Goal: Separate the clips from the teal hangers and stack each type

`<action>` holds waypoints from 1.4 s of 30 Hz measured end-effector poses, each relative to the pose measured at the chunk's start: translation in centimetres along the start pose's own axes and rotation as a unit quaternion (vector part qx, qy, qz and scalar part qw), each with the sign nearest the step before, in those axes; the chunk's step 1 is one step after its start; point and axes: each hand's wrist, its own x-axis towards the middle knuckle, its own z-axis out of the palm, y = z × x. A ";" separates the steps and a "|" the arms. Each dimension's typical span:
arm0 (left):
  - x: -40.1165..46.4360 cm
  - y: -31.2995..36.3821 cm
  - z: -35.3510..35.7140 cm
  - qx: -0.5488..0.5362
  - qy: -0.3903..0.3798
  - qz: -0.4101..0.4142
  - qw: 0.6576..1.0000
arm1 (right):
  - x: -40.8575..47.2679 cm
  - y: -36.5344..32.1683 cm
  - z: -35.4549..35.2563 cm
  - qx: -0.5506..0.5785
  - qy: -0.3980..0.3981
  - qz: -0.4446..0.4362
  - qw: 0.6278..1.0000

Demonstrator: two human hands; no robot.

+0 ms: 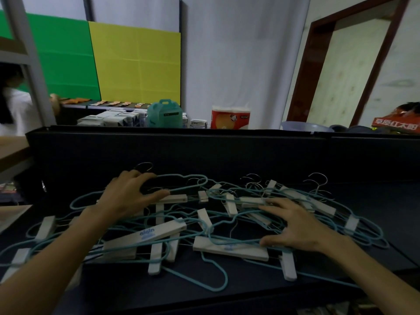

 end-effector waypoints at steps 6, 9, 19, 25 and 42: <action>-0.4 2.1 -0.1 0.010 0.014 0.006 1.000 | 0.1 0.0 -0.2 -0.062 0.031 -0.023 0.997; -0.7 3.0 -0.3 0.015 0.024 -0.001 1.000 | 0.5 -0.3 -0.5 -0.089 0.033 -0.035 0.995; -0.1 3.9 -1.4 0.016 0.063 0.019 0.998 | 0.9 -0.7 -2.3 -0.039 0.099 -0.061 0.992; 1.2 6.6 -0.9 -0.005 0.048 0.080 0.996 | -1.6 -0.3 -2.0 -0.028 0.117 -0.009 0.993; 2.6 25.9 2.7 -0.039 0.059 0.250 0.966 | -17.4 8.4 -4.6 -0.069 0.220 0.148 0.962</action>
